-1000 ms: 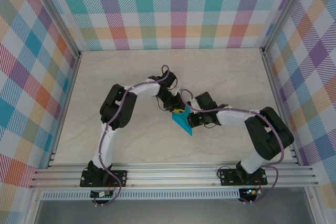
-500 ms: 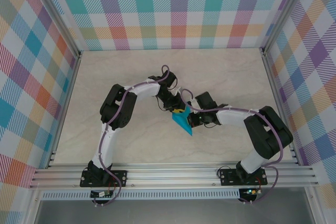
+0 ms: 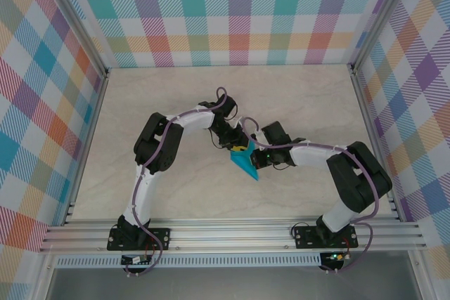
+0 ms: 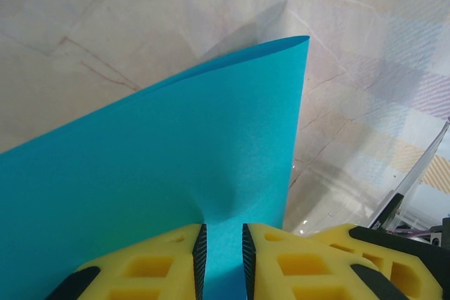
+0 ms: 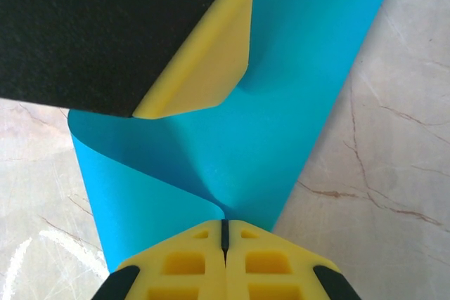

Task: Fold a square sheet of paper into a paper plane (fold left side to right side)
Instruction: Third fold the triangle at the center of the table.

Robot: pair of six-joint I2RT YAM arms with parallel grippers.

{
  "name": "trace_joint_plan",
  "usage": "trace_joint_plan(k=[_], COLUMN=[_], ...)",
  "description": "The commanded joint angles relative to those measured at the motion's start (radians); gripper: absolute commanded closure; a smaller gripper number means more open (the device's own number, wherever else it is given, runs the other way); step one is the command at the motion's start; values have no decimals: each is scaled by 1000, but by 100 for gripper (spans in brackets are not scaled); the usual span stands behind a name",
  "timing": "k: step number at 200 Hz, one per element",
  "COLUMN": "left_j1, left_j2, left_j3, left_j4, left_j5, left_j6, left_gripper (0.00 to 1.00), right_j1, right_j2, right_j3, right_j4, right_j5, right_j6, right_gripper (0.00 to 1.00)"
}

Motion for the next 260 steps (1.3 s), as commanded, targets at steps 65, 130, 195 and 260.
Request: trace_joint_plan(k=[65, 130, 195, 260], left_j1=[-24, -22, -23, -24], left_j2=[32, 33, 30, 29], left_j3=[7, 8, 10, 7], left_j4=[-34, -35, -38, -38], left_j5=[-23, -25, -25, -25], left_j6=[10, 9, 9, 9], left_gripper=[76, 76, 76, 76], right_j1=[-6, -7, -7, -7], right_j2=[33, -44, -9, 28], right_j3=[17, -26, -11, 8], right_j4=[-10, -3, -8, -10], right_j5=[-22, -47, -28, -5], right_j6=[12, 15, 16, 10], right_gripper=[100, 100, 100, 100])
